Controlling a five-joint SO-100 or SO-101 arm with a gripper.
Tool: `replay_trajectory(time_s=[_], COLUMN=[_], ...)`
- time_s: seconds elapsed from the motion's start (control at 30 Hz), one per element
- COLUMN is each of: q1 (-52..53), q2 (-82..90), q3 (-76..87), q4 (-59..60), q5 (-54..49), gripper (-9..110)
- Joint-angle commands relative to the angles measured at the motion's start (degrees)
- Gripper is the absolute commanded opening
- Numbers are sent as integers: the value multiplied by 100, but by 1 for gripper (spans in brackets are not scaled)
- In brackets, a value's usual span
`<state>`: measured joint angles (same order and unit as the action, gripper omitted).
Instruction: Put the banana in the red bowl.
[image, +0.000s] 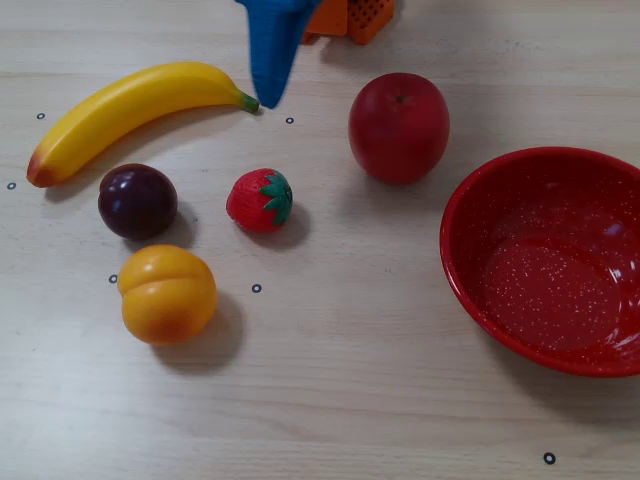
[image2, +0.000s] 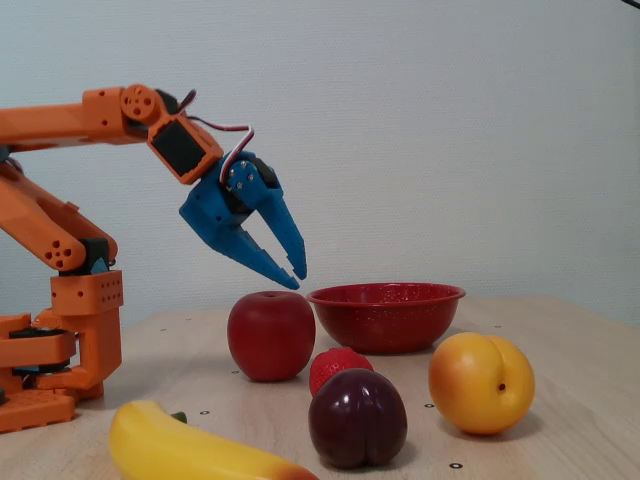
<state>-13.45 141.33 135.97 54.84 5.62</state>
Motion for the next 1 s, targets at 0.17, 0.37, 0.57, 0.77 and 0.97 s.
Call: replay_trajectory(time_s=[0.17,0.37,0.57,0.77,0.97], q1=[-800,-1617,-2830,-3850,-4482], q2=[-800,-1371,-1740,-2531,-3023], q3=[-1380,-2118,-2452,-2848,-3076], q4=[606,1318,2021,2294,2470], q5=[1046,2364,5019,6434,7198], gripper=[0,0,0,1,15])
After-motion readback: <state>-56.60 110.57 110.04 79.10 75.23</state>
